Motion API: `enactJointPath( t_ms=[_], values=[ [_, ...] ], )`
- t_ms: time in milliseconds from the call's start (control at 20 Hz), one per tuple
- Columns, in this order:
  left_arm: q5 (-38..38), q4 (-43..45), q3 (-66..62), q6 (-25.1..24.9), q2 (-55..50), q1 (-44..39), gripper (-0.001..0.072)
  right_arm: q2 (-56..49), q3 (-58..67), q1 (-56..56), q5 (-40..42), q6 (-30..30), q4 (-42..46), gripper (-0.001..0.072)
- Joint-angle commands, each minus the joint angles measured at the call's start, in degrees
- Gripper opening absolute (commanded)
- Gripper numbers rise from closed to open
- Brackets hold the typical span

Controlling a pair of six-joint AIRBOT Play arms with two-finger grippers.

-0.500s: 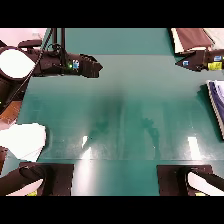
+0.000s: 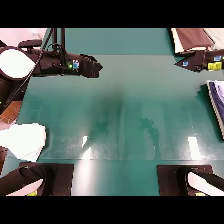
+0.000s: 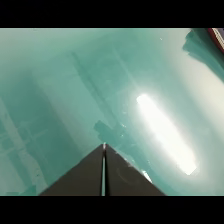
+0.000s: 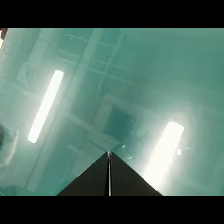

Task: Fold the shirts.

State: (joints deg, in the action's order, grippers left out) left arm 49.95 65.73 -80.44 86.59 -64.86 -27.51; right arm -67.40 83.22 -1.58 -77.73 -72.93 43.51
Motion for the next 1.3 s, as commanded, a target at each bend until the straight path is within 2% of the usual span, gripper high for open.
enactJointPath(
  t_ms=[0,150,200,350,500,550,600,650,800,900,1050,1250],
  values=[
    [-0.04,-0.04,0.02,0.02,0.0,0.04,0.0026,0.0,0.07,-0.07,-0.11,-0.02,0.0,0.0015],
    [-3.78,1.27,-0.13,0.0,0.2,0.2,0.0026,0.0,0.07,-0.07,-0.57,-0.02,0.0,0.0016],
    [-1.25,2.93,-0.74,0.0,0.92,1.01,0.0026,0.0,0.07,-0.07,-0.55,-0.02,0.0,0.0016],
    [13.79,13.66,-1.99,0.33,6.45,7.3,0.0026,0.0,0.07,-0.07,-1.27,-0.02,0.02,0.0016],
    [34.82,29.0,-1.55,2.08,11.91,15.58,0.0029,0.0,0.04,-0.07,-1.55,-0.02,0.02,0.0016],
    [40.41,34.18,-0.33,1.9,13.38,18.21,0.0178,0.0,0.04,-0.07,-1.53,-0.02,0.04,0.0015],
    [42.69,37.77,1.7,2.01,14.43,20.5,0.0532,0.0,0.04,-0.07,-1.49,-0.02,0.04,0.0016],
    [42.6,39.39,4.59,2.56,15.41,22.91,0.072,0.0,0.04,-0.07,-1.38,-0.02,0.02,0.0016],
    [39.5,39.28,16.31,3.67,16.48,28.52,0.072,0.0,-0.07,-0.09,-1.38,-0.02,0.0,0.0016],
    [35.26,39.19,25.99,3.87,16.48,30.45,0.072,0.0,-0.07,-0.09,-1.38,-0.02,0.02,0.0015],
    [28.15,39.08,39.41,6.67,16.48,31.36,0.072,0.0,-0.07,-0.09,-1.31,-0.02,0.02,0.0015],
    [26.8,38.62,46.12,9.62,16.48,31.36,0.0708,0.0,-0.07,-0.09,-0.5,-0.02,0.02,0.0016]
  ],
)
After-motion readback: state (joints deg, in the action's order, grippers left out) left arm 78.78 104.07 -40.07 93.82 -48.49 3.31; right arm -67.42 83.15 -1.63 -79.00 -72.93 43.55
